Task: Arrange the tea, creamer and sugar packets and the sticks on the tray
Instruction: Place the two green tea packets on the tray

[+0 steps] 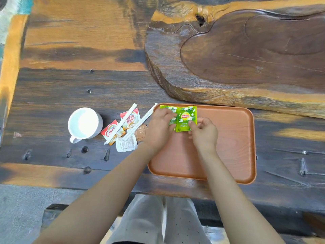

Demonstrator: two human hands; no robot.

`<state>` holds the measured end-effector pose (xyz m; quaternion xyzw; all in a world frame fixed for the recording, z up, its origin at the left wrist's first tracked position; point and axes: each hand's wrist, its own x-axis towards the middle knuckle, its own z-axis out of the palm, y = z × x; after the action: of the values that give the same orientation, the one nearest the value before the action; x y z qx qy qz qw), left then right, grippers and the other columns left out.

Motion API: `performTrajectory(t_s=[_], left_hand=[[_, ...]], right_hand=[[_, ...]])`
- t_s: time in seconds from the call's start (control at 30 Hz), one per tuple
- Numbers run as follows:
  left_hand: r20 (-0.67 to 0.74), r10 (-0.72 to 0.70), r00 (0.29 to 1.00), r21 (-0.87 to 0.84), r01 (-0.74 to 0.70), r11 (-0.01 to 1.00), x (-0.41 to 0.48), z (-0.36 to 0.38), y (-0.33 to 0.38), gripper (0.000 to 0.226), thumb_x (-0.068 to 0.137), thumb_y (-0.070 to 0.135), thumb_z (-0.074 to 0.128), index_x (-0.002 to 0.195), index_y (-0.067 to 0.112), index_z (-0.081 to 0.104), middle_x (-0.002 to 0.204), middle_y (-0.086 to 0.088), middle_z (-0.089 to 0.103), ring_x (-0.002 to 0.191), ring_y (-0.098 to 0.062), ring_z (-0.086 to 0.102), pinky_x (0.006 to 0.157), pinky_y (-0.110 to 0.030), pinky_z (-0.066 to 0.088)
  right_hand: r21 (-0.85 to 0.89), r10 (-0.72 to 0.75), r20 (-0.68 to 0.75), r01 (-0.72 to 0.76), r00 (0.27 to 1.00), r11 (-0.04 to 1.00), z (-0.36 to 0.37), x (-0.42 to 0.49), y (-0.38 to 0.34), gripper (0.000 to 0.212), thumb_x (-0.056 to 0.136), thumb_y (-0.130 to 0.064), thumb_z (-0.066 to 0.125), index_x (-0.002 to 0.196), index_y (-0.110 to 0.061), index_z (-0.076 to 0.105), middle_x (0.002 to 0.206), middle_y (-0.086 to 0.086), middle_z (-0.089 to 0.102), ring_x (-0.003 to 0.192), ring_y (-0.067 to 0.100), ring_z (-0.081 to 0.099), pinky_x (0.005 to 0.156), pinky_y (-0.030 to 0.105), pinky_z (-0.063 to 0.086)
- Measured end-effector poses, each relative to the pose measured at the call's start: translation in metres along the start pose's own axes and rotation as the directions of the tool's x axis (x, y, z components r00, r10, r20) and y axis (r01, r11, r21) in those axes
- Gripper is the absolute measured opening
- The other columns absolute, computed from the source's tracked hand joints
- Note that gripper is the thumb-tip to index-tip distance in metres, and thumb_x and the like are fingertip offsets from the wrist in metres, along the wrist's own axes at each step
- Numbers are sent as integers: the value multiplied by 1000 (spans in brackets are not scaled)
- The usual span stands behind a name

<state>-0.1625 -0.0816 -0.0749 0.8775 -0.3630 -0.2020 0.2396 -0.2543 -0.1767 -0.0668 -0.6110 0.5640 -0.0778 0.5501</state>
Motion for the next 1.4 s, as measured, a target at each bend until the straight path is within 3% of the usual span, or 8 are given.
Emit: performTrajectory(t_s=[0.1, 0.23, 0.3, 0.37, 0.5, 0.93, 1.3, 1.4], left_hand=[[-17, 15, 1000, 24, -14, 1000, -2, 6, -1, 31, 67, 3, 65, 97, 0, 68, 101, -19, 65, 98, -36, 56, 91, -26, 30], [-63, 50, 997, 42, -47, 998, -2, 11, -6, 30, 68, 4, 68, 98, 1, 68, 101, -18, 66, 96, -36, 58, 91, -27, 32], [-80, 64, 995, 42, -61, 997, -1, 13, -9, 29, 70, 7, 67, 99, 1, 67, 102, -17, 66, 98, -32, 57, 91, -27, 32], [-112, 83, 990, 31, -80, 996, -2, 13, -11, 28, 75, 11, 63, 100, 0, 67, 103, -18, 65, 101, -24, 49, 93, -27, 32], [-86, 101, 991, 59, -96, 994, -4, 8, -15, 31, 78, 18, 52, 101, 2, 66, 108, -18, 65, 104, -28, 51, 94, -30, 33], [-28, 101, 994, 106, -98, 990, -4, 4, -14, 31, 71, 4, 67, 102, 2, 67, 109, -18, 66, 104, -37, 58, 93, -29, 31], [-51, 113, 992, 59, -110, 992, -6, 0, -15, 32, 77, 17, 51, 102, 4, 67, 110, -17, 65, 106, -27, 51, 94, -28, 33], [-145, 56, 988, 11, -55, 998, -13, -13, -21, 31, 81, 15, 49, 104, 7, 67, 111, -15, 65, 105, -29, 54, 93, -26, 34]], right_hand=[[-285, -132, -20, 121, 991, 951, 2, -1, -3, 9, 84, -20, 62, 84, -13, 56, 83, 10, 65, 80, 34, 63, 69, 36, 47], [-636, -208, -29, 142, 978, 758, -3, -5, 1, 34, 84, -28, 61, 105, -4, 51, 112, 17, 56, 108, 35, 49, 86, 39, 40], [-655, -344, -16, 250, 939, 713, -6, -5, 4, 34, 82, -26, 61, 106, -4, 50, 111, 19, 52, 106, 36, 47, 88, 42, 37], [-636, -501, 115, 451, 858, 626, -7, -4, 9, 35, 81, -22, 61, 112, -9, 52, 114, 16, 52, 106, 33, 46, 89, 41, 38], [-584, -525, 385, 641, 759, 499, -6, 7, 20, 46, 81, -21, 60, 126, -18, 51, 132, 8, 49, 123, 29, 41, 104, 42, 35], [-557, -495, 466, 678, 734, 480, -13, 18, 23, 46, 84, -18, 58, 129, -18, 50, 138, 8, 45, 132, 30, 34, 109, 41, 30], [-549, -500, 434, 660, 750, 513, -11, 15, 17, 47, 81, -21, 58, 127, -17, 51, 135, 9, 44, 125, 26, 34, 108, 42, 31], [-516, -537, 393, 662, 747, 543, -12, 10, 9, 46, 80, -22, 55, 126, -19, 51, 133, 8, 44, 123, 25, 35, 106, 41, 29]])
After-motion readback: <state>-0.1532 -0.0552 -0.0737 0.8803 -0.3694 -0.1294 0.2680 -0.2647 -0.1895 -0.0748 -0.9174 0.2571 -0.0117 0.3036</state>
